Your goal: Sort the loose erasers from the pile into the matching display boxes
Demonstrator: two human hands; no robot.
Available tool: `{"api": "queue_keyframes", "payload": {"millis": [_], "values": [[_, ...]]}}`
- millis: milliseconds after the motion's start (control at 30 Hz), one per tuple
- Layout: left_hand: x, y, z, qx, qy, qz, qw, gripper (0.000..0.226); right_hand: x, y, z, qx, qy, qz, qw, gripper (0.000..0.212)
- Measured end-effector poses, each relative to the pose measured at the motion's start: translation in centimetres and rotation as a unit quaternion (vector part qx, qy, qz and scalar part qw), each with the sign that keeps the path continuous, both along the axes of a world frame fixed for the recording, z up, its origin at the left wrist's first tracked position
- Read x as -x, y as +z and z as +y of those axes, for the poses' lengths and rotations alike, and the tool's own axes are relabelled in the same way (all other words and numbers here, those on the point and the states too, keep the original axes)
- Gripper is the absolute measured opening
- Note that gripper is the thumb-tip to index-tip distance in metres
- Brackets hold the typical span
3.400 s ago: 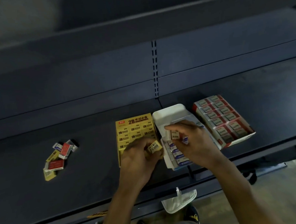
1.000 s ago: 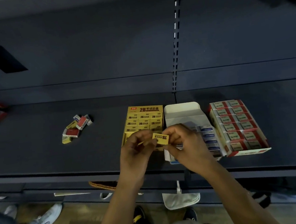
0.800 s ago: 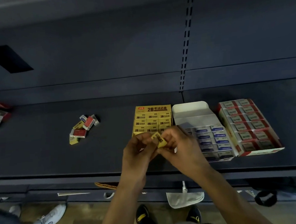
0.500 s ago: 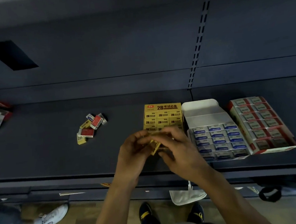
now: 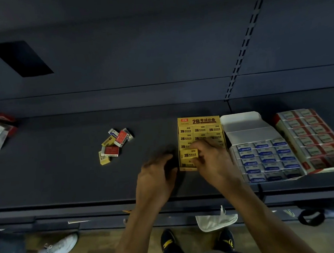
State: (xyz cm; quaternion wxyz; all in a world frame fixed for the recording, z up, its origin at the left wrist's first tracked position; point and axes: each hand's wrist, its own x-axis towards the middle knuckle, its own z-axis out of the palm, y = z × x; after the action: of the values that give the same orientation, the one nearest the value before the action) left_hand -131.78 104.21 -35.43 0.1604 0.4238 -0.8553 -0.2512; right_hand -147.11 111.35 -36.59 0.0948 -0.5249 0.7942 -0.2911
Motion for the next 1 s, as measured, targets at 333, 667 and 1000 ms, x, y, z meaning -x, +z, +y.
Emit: {"api": "queue_keyframes", "payload": {"millis": [333,667,1000], "values": [[0.0,-1.8,-0.8,0.022,-0.084,0.037,0.995,0.021,-1.1,-1.0,-1.2,0.035,-0.011,0.019,0.999,0.022],[-2.3,-1.6,-4.1,0.105,-0.019,-0.002,0.994,0.032,-3.4,0.7,-4.2,0.011,-0.001,0.049,0.999,0.013],[-8.2,-2.3,-9.6,0.15,0.095,-0.075,0.981,0.055,-9.7,-0.9,-9.9,0.006,0.093,0.03,0.995,0.032]]}}
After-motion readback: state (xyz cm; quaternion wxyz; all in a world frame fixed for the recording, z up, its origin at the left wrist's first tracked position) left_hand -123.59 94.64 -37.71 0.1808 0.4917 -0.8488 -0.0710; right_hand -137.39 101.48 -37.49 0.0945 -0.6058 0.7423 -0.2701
